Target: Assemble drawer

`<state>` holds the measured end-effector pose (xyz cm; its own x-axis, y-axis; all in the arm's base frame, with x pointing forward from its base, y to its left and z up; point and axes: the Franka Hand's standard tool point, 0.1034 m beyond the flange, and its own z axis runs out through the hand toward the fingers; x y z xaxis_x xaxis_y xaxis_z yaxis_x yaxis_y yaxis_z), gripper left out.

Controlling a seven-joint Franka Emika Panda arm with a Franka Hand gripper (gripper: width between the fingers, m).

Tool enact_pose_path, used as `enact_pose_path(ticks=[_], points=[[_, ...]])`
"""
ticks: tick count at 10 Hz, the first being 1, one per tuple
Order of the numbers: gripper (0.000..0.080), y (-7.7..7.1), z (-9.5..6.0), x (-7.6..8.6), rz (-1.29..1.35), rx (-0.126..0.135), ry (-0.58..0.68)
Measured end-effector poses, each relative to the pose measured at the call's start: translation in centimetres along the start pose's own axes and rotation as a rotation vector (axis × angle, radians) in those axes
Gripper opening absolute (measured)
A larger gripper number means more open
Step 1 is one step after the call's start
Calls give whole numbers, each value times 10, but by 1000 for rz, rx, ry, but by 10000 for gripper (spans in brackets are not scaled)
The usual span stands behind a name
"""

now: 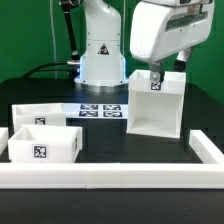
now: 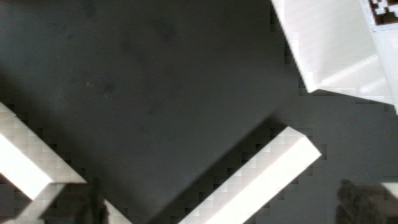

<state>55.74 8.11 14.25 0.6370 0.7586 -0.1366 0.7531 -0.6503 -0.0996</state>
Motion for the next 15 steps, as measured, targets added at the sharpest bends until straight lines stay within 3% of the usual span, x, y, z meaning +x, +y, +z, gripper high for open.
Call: enact_pose_path(ticks=[6, 11, 15], points=[[650, -1, 0, -1, 3, 0, 0], [650, -43, 5, -39, 266, -23, 0], [650, -40, 5, -36, 520, -22, 5]])
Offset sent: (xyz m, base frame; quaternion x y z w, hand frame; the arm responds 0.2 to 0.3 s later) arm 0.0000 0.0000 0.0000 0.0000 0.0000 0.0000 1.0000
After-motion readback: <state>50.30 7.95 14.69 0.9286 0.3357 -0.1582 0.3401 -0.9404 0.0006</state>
